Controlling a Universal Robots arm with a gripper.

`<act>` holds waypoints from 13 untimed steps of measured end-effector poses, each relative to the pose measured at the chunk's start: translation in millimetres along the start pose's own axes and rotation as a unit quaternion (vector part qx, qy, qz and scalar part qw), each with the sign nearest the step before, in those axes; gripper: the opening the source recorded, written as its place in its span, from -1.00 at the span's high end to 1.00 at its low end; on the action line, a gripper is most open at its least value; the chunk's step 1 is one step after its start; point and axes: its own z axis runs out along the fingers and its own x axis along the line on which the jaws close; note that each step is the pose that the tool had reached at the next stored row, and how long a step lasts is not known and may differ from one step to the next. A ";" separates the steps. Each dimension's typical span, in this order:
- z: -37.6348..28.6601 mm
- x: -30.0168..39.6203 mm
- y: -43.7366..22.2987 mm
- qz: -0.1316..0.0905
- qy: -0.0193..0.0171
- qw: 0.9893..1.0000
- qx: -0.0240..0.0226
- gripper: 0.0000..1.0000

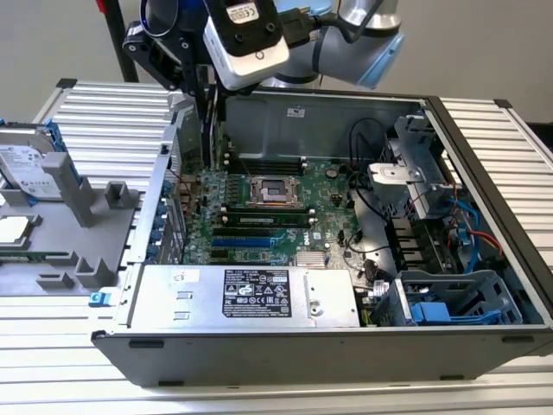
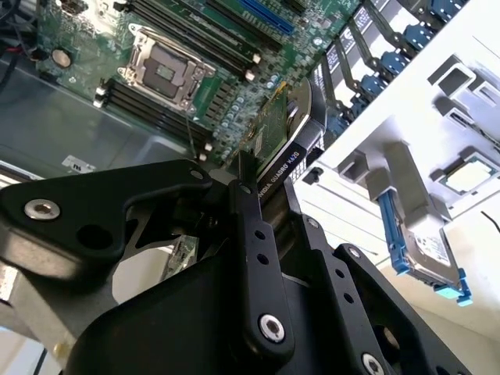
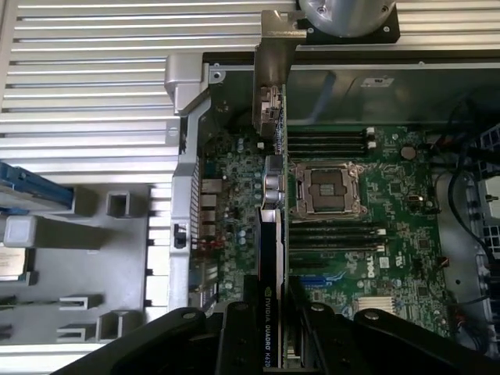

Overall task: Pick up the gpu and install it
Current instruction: 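Pick up the gpu and move the gpu toward the slot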

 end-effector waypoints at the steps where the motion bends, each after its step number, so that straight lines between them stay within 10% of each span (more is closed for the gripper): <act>1: 0.0 -1.4 0.1 0.000 0.000 1.000 0.000 1.00; 13: 0.1 -16.9 0.5 0.000 0.000 1.000 0.000 1.00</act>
